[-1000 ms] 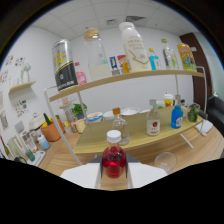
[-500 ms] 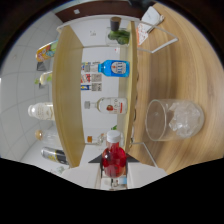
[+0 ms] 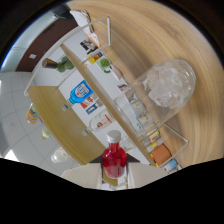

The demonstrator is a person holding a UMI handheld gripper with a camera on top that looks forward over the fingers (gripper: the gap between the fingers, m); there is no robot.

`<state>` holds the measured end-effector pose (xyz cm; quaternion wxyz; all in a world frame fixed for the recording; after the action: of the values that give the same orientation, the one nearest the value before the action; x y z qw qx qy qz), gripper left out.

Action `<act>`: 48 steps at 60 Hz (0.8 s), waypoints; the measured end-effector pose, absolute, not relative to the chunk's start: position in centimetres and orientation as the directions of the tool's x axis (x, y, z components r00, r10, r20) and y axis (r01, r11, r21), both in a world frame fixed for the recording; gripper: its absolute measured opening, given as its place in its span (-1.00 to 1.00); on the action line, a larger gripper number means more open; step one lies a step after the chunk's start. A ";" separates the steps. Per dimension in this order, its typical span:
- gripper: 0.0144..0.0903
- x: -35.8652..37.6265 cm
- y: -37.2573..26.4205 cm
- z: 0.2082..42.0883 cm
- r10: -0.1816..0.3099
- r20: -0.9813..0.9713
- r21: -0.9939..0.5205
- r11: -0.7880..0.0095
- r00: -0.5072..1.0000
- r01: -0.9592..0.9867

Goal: Make me a cup of Vodka Sunrise.

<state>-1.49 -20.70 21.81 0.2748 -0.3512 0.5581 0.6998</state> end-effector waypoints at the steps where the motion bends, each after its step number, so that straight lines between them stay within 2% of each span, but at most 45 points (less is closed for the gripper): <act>1: -0.48 -1.5 -20.7 21.8 -0.007 -0.799 0.587 -0.226 -0.601 -0.777; 8: -0.48 -1.5 -20.8 22.1 -0.011 -0.818 0.563 -0.227 -0.576 -0.795; 13: -0.48 -2.0 -20.8 22.8 -0.007 -0.888 0.448 -0.237 -0.460 -0.862; 18: -0.48 -3.0 -21.0 24.5 0.017 -0.965 0.248 -0.274 -0.263 -0.929; 24: -0.48 -4.9 -21.2 26.6 0.076 -0.990 -0.139 -0.297 0.122 -0.945; 30: -0.47 -6.9 -21.1 28.0 0.127 -0.853 -0.522 -0.262 0.507 -0.812; 34: -0.47 -7.9 -20.8 28.0 0.140 -0.706 -0.706 -0.223 0.694 -0.673; 41: -0.48 -9.8 -20.1 24.6 0.112 -0.446 -0.883 -0.215 0.888 -0.417; 44: -0.48 -10.7 -19.9 22.2 0.096 -0.346 -0.921 -0.225 0.933 -0.319; 48: -0.48 -11.8 -19.5 18.9 0.098 -0.254 -0.940 -0.260 0.962 -0.222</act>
<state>-11.78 -19.53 18.95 0.6070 -0.7827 0.0396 0.1315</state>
